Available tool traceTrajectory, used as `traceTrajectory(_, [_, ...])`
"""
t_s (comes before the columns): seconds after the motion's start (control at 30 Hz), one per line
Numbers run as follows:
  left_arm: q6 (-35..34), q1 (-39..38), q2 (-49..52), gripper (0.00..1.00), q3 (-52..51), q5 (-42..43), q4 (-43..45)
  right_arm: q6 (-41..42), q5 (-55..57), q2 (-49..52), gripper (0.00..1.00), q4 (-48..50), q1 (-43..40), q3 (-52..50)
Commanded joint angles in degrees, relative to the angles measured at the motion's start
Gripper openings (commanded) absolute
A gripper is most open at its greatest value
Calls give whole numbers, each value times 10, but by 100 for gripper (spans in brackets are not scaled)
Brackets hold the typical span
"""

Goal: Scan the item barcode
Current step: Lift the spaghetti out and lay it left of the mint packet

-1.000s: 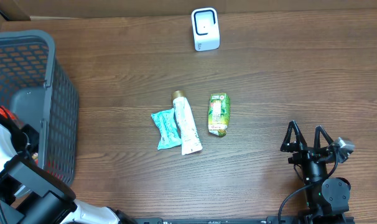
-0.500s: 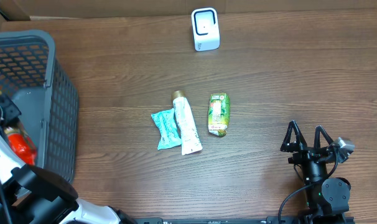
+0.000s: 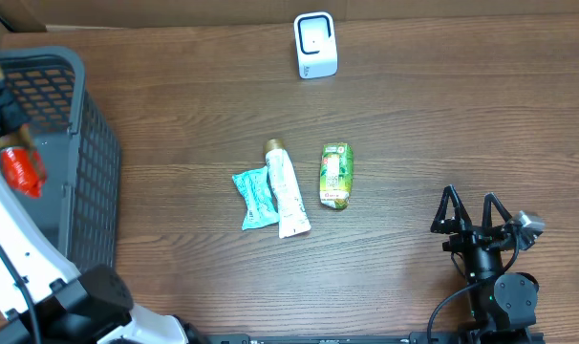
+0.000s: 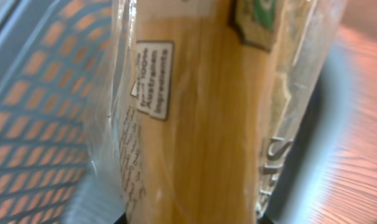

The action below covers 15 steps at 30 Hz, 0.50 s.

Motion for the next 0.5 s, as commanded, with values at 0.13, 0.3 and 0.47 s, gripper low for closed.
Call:
traceTrajectory(0.13, [-31,-126,-76,4,38,30,-14,-1,3,-6,100,3,-2,-6])
traceTrajectory(0.3, [-31,-205,-79,4,35,30,-69,-1,3,-6,100,3,-2,-6])
traceTrajectory(0.47, [-32,-274,-76,4,7,7,-110,-1,3,-6,100,3,-2,-6])
